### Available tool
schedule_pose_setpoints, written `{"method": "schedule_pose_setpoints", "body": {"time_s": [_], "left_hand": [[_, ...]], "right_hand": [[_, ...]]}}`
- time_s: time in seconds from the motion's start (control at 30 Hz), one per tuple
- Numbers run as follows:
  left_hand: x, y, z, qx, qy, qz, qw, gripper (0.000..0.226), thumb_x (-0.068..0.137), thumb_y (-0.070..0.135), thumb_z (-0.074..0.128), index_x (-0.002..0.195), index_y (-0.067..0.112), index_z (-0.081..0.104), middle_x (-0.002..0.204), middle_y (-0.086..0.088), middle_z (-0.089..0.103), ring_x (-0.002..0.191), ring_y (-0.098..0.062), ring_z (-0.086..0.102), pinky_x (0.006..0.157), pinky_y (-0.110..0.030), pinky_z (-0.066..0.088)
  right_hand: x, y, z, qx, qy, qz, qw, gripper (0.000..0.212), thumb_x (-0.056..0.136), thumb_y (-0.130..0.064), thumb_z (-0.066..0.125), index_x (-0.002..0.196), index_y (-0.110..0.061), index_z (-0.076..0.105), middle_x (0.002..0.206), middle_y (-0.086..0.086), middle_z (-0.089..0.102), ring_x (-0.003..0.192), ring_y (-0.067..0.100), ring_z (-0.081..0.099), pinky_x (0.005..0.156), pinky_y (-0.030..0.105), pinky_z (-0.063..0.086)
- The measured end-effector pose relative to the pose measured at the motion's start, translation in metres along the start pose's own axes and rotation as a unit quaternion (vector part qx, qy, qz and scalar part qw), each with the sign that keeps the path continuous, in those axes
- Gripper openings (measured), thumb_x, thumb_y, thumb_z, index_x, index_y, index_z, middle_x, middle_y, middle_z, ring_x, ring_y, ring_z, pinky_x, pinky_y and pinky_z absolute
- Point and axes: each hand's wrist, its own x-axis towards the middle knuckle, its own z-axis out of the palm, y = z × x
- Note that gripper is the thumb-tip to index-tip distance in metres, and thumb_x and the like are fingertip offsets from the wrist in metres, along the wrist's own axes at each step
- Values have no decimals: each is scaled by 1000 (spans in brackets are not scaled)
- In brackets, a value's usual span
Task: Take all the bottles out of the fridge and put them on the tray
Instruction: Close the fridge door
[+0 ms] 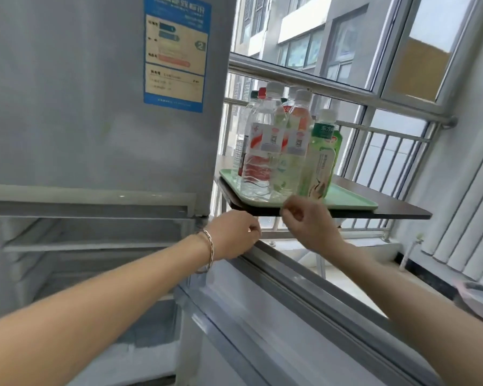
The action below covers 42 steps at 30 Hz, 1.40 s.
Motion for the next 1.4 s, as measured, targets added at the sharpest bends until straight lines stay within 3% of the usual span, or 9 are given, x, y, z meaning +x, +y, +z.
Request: {"method": "schedule_pose_setpoints", "body": {"time_s": [0.17,0.3,0.47,0.77,0.9,1.03,1.13,1.23,1.4], "left_hand": [[-17,-40,23,-20,0,51,998,35,98,28,39,120,19,65,126,2,64,116,-17,56,102,-30,41],[-23,-53,37,-48,12,97,994,43,102,29,35,142,19,46,151,6,41,144,-9,26,115,-21,8],[-22,-63,58,-100,39,101,989,46,101,33,36,145,22,40,156,4,31,148,-11,15,122,-31,2],[-43,-66,38,-66,5,65,996,61,92,65,25,139,34,47,155,13,31,147,-7,17,118,-52,-5],[-58,-71,17,-59,-17,32,998,74,79,76,39,139,33,48,155,14,32,147,-9,19,117,-58,-2],[-79,-85,-7,-117,-80,-2,990,79,70,69,46,140,33,45,158,8,26,149,-17,16,119,-52,3],[-100,-95,-26,-180,-33,-2,983,52,78,51,65,124,25,64,143,4,51,136,-15,42,110,-27,29],[-126,-102,-50,-169,-16,-12,985,28,82,32,70,109,23,74,123,6,68,114,-6,60,100,-21,43],[-169,-111,-87,-61,-101,-25,993,40,87,39,63,126,28,64,134,9,59,123,-6,54,108,-28,40]], "right_hand": [[-23,-33,21,-83,-220,4,972,19,84,-28,52,92,-25,68,86,-8,67,79,14,61,75,36,50],[-41,-38,12,-87,-224,48,969,29,96,-22,49,117,-22,69,121,-9,67,113,11,59,96,20,40],[-84,-54,-18,-124,-242,171,947,39,103,-31,37,139,-24,52,146,-7,49,134,16,45,108,25,30],[-102,-122,-10,-116,-229,244,935,39,102,-28,39,140,-24,47,140,6,55,127,25,49,104,32,36],[-106,-151,-8,-85,-260,254,928,42,99,-35,44,139,-24,45,138,7,56,123,24,52,102,33,38],[-118,-170,-1,-21,-259,189,947,32,101,-32,43,125,-26,63,145,-7,50,136,12,40,104,22,29],[-128,-181,18,21,-219,115,969,38,102,-31,35,118,-27,69,150,-14,39,146,1,16,114,19,11],[-139,-199,42,62,-133,15,989,41,98,-32,35,112,-23,72,130,-14,60,137,0,36,120,25,13],[-141,-234,84,108,-19,-91,990,26,92,-21,46,99,-11,69,102,-2,71,105,7,62,118,26,23]]}}
